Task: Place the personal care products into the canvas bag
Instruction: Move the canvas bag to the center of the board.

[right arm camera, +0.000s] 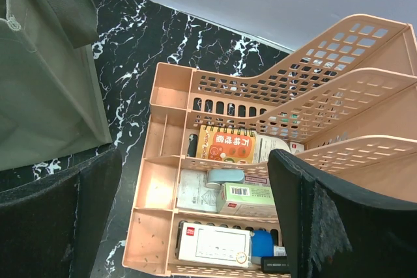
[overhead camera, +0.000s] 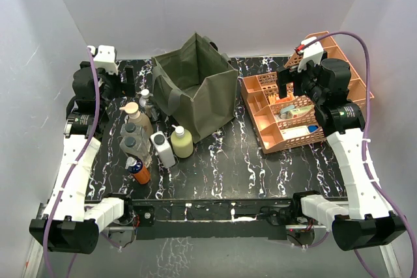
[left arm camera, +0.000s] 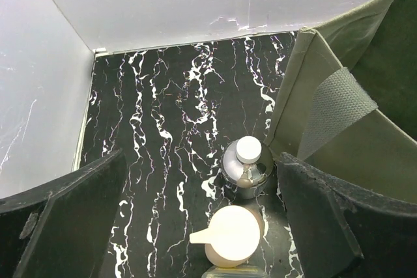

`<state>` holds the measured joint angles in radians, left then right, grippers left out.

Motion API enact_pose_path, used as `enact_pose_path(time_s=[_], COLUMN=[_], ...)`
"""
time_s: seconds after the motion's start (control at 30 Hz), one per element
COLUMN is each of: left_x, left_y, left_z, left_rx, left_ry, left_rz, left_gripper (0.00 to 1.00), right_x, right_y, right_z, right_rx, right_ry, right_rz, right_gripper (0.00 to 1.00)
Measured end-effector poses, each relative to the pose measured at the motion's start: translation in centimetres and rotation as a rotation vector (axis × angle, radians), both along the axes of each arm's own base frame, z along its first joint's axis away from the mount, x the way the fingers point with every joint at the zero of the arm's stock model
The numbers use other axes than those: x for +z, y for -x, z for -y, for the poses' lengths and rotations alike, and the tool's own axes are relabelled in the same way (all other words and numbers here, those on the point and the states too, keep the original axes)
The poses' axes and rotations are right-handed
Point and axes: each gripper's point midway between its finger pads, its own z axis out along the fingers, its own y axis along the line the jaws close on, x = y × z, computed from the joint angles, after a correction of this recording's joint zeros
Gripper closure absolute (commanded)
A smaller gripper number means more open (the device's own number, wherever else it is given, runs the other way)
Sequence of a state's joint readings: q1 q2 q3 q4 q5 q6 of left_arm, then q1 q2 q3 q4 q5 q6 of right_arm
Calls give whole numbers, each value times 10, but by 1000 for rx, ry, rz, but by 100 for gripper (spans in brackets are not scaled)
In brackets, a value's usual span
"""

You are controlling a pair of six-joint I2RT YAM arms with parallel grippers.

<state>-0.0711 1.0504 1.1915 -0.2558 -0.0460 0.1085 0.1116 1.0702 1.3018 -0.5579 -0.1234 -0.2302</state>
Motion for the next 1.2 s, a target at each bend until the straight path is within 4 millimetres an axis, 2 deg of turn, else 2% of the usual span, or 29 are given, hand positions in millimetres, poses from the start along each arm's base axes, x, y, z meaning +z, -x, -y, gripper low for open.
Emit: enact_pose_path(time_s=[0.63,0.77,0.9,1.1,1.2], left_x=[1,1,1,1,0], left_y=[2,2,3,3,3], left_z=[1,2,13,21,21], left_rx=[-4,-13,-77,-130,-137], left_ry=[1,-1,0,-9,-17], left_rz=[0,2,0,1,1], left_gripper=[3,3,3,3,3], right_x=[0,0,3,-4,1], right_y=[0,0,-8,-17,-22], right_z=[0,-5,-27,-91,-123], right_rx=[2,32,107,303,379], right_ry=[7,3,-3,-10,-26], right_rz=[2,-6,-19,-59,-70], right_gripper=[2,2,2,2,2])
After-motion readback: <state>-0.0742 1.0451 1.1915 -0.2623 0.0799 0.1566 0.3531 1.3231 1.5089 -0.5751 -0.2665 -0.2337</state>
